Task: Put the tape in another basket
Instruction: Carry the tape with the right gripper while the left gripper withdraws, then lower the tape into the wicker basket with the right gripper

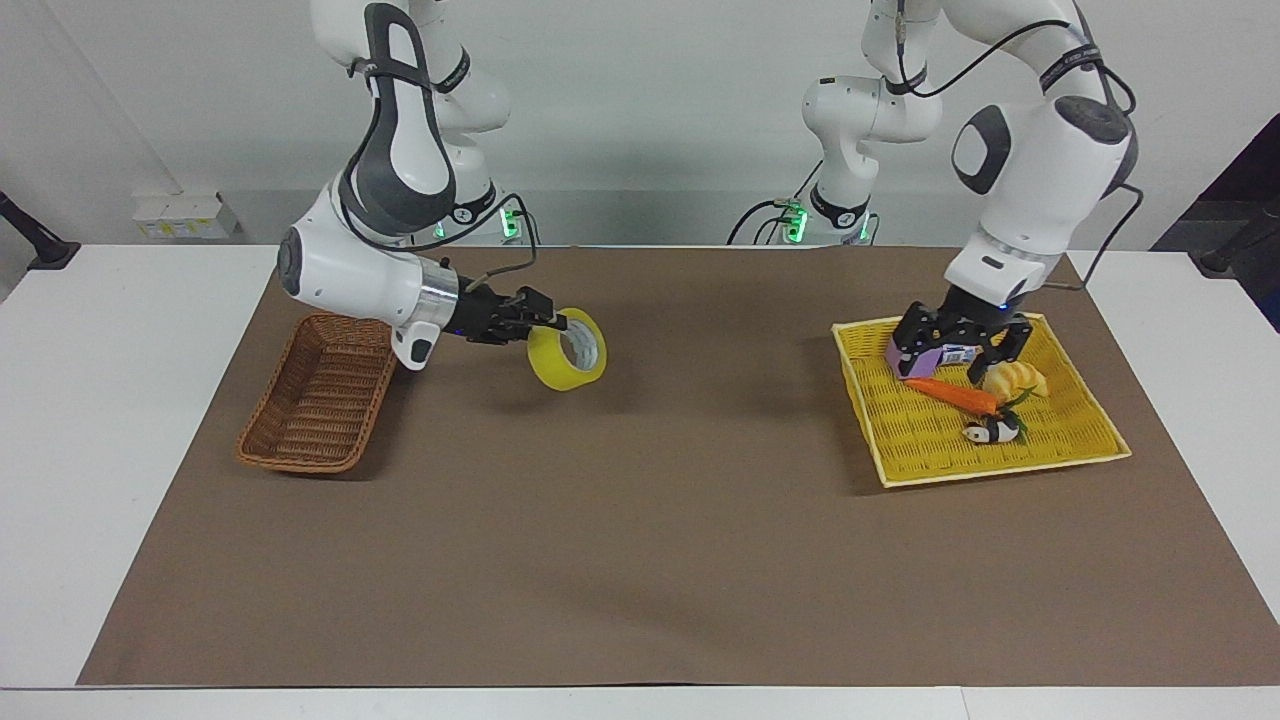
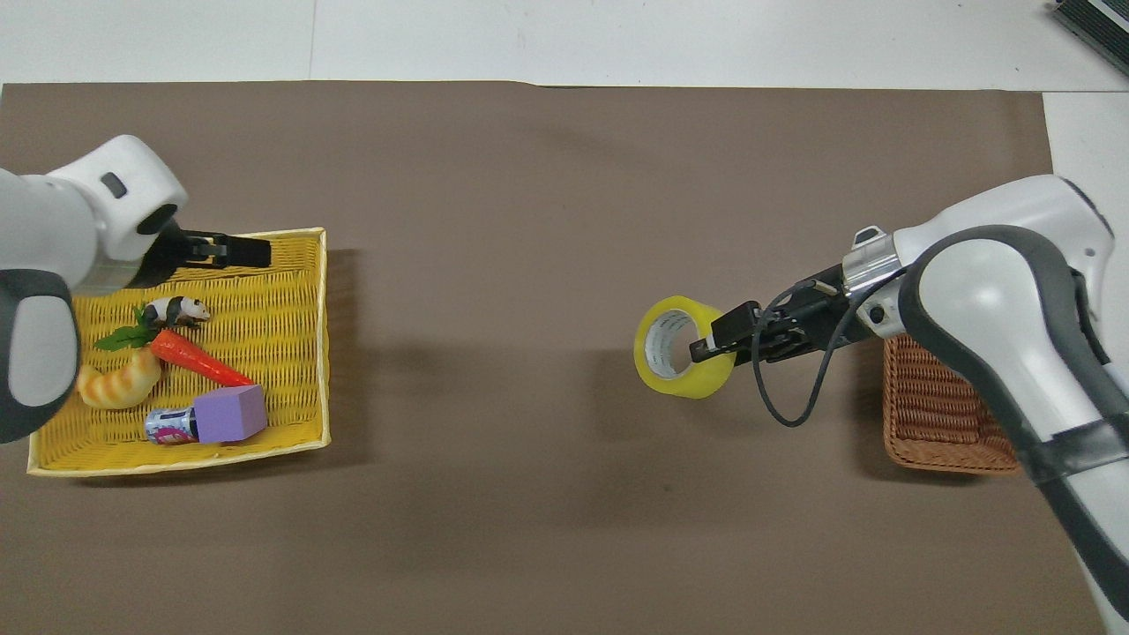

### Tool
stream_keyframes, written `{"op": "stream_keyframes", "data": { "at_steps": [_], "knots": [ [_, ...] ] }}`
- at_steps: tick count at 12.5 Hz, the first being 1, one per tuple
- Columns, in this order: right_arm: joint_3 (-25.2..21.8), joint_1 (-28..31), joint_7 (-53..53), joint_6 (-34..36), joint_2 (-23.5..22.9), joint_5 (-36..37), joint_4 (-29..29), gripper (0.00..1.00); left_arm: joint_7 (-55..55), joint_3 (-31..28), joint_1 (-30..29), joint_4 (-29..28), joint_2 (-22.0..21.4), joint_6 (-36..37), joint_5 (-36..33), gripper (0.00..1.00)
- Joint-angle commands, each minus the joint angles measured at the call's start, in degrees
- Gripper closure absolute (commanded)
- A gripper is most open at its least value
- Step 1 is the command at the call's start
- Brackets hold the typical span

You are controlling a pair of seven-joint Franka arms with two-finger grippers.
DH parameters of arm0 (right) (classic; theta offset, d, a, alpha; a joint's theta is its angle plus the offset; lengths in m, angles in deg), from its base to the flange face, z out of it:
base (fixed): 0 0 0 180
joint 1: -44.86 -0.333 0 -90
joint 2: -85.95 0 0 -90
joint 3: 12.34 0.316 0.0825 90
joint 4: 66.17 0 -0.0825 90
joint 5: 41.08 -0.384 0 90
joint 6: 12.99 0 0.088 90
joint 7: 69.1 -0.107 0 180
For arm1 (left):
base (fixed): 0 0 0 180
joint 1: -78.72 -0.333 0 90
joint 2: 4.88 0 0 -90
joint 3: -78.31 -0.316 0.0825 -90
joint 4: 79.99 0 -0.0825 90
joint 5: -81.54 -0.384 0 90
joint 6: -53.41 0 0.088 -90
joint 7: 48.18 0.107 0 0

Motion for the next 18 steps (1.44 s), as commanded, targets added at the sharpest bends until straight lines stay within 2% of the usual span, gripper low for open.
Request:
{"op": "stream_keyframes", "data": {
  "at_steps": [1,4,6,9,12,13,14,16,18],
  "knots": [
    [0.5,4.3,-0.9,4.6,-0.4,8.2,4.4,1.00,3.6,0.8,-2.6,9.4,0.4,9.7,-4.3,0.00],
    [0.4,10.8,1.0,6.6,-0.6,14.5,5.3,1.00,5.5,0.7,-5.4,19.8,0.7,22.1,-4.3,0.00],
    [0.1,11.8,2.3,5.9,-0.1,24.0,5.7,1.00,8.2,0.4,-6.2,23.6,0.5,28.7,-4.2,0.00],
    [-0.4,17.1,8.1,4.0,-0.1,28.3,5.7,1.00,7.6,0.7,-6.2,23.1,-0.6,29.4,-4.2,0.00],
    [-0.4,18.3,8.6,3.4,0.2,40.9,5.0,1.00,7.6,0.8,-6.0,23.1,-0.6,29.3,-4.2,0.00],
    [-0.3,18.2,7.6,3.2,1.0,44.8,3.7,1.00,7.6,0.8,-6.1,23.1,-0.6,29.3,-4.2,0.00],
    [-0.3,17.6,5.7,0.1,2.2,47.4,0.9,1.00,7.6,0.8,-6.2,23.1,-0.6,29.3,-4.2,0.00],
    [-0.2,17.0,4.2,-7.0,5.0,49.1,-5.2,1.00,7.6,0.8,-6.2,23.1,-0.6,29.3,-4.2,0.00],
    [-0.3,16.6,3.7,-7.7,5.1,49.2,-6.5,1.00,7.6,0.8,-6.1,23.1,-0.6,29.3,-4.2,0.00]
  ]
}}
